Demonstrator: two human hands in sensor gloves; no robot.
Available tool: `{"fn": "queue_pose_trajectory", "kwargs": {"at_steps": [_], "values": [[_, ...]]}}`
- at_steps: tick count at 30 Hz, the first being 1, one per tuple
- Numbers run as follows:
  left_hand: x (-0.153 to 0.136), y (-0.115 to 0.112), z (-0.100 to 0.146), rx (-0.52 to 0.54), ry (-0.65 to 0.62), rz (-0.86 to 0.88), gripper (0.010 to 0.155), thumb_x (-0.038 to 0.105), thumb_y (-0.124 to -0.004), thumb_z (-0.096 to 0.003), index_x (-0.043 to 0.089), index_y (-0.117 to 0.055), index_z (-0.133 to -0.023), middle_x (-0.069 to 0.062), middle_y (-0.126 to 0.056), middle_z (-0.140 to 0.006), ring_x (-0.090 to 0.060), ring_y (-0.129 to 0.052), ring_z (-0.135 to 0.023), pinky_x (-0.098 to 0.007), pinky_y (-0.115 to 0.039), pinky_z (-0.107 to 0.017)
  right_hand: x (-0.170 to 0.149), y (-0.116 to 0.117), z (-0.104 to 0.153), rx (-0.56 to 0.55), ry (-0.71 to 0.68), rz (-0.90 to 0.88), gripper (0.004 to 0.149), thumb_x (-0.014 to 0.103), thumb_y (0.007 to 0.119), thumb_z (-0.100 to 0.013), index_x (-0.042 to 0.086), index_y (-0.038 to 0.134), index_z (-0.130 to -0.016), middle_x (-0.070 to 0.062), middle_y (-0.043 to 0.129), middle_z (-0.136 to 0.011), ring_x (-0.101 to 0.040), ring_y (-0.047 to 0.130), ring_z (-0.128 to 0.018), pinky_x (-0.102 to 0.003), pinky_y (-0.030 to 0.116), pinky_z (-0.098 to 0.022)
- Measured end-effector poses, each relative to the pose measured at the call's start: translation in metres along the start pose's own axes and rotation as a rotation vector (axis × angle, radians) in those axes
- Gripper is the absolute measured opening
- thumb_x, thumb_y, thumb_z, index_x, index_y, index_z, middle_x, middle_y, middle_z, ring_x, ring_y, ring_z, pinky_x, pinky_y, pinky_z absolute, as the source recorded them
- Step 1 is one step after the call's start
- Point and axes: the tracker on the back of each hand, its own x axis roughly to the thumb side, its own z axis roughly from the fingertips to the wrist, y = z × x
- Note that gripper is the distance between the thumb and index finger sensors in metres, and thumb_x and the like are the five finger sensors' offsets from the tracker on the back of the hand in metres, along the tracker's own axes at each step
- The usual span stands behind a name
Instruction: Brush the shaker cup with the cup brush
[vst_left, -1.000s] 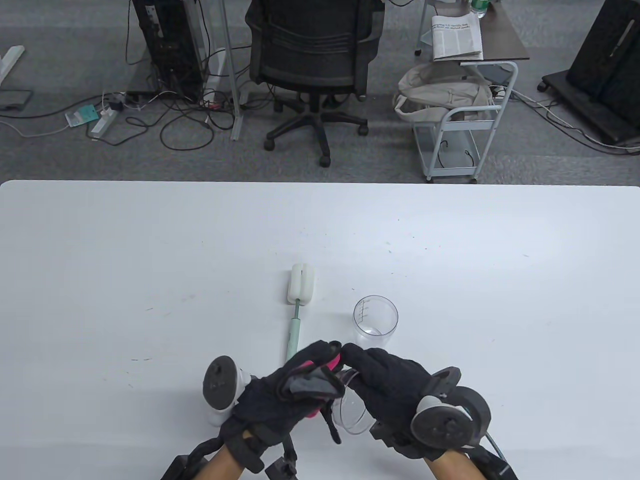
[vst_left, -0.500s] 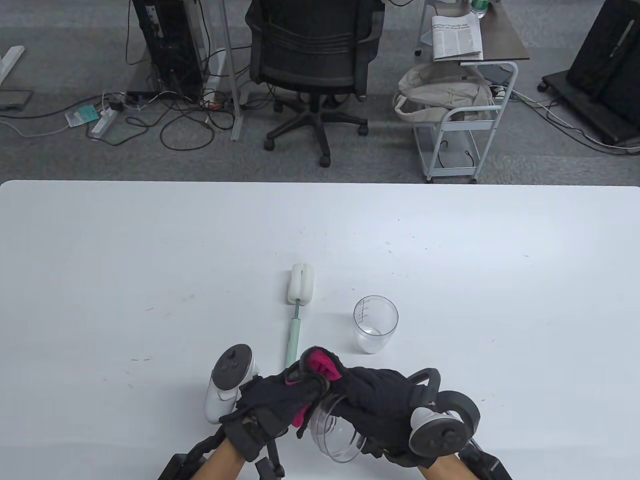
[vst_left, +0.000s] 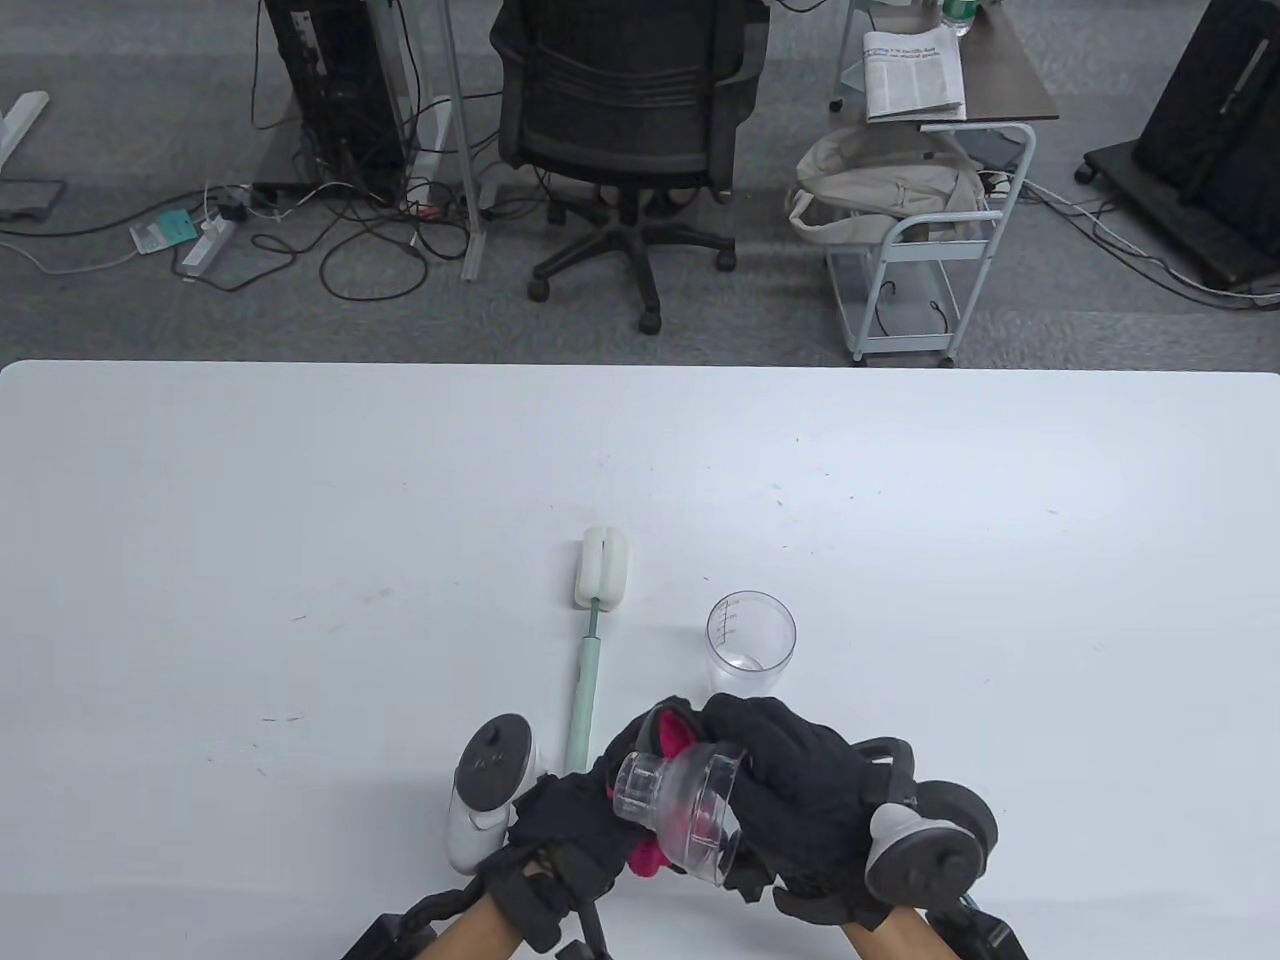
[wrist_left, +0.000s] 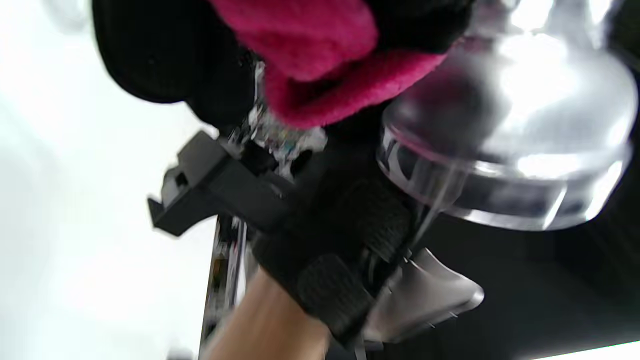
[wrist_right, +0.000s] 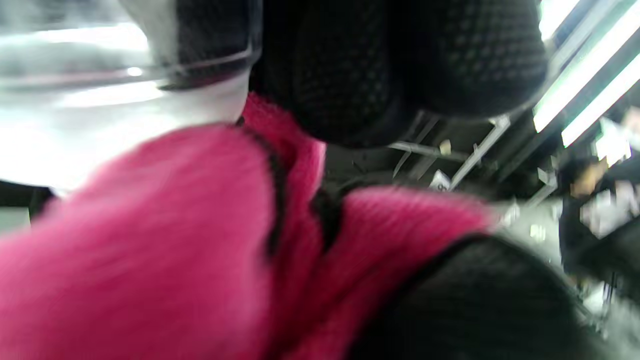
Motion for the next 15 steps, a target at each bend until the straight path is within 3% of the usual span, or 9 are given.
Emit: {"fn": "queue_pose_trajectory", "kwargs": {"at_steps": [3, 8, 11, 15], "values": [[0.005, -0.005, 0.001, -0.094, -0.069, 0.028, 0.082, 0.029, -0.066, -0.0620, 0.026, 0.003, -0.107, -0.025, -0.023, -0.118, -0.048, -0.062, -0.103, -0.057, -0.071, -0.067, -0.002, 0.000, 0.000, -0.025, 0.069, -0.006, 0.039, 0.038, 0.075, -0.060, 0.013, 0.070, -0.089, -0.009, 0.085, -0.065, -0.013, 0.097, -0.035, -0.031, 0.092, -0.027], [0.009, -0.007, 0.004, 0.000, -0.198, 0.096, 0.085, 0.035, -0.063, -0.0620, 0.028, 0.011, -0.103, -0.024, 0.000, -0.114, -0.050, -0.039, -0.108, -0.057, -0.061, -0.074, -0.010, 0.001, 0.001, -0.034, 0.128, 0.068, 0.038, 0.035, 0.074, -0.061, 0.009, 0.069, -0.089, -0.011, 0.085, -0.063, -0.014, 0.097, -0.032, -0.031, 0.093, -0.024], [0.012, -0.003, 0.008, 0.136, -0.249, 0.051, 0.077, 0.032, -0.059, -0.0609, 0.034, 0.003, -0.106, -0.018, 0.004, -0.113, -0.050, -0.022, -0.108, -0.060, -0.042, -0.078, -0.010, 0.008, 0.002, 0.023, 0.163, 0.096, 0.038, 0.033, 0.074, -0.061, 0.008, 0.070, -0.088, -0.012, 0.086, -0.062, -0.014, 0.098, -0.032, -0.031, 0.093, -0.024], [0.017, 0.005, 0.012, 0.188, -0.273, -0.013, 0.066, 0.034, -0.058, -0.0615, 0.037, -0.017, -0.112, -0.011, -0.005, -0.118, -0.046, -0.011, -0.109, -0.062, -0.022, -0.076, -0.015, 0.014, 0.002, 0.087, 0.295, -0.024, 0.038, 0.033, 0.075, -0.060, 0.007, 0.072, -0.088, -0.013, 0.087, -0.061, -0.014, 0.098, -0.029, -0.031, 0.092, -0.021]]}}
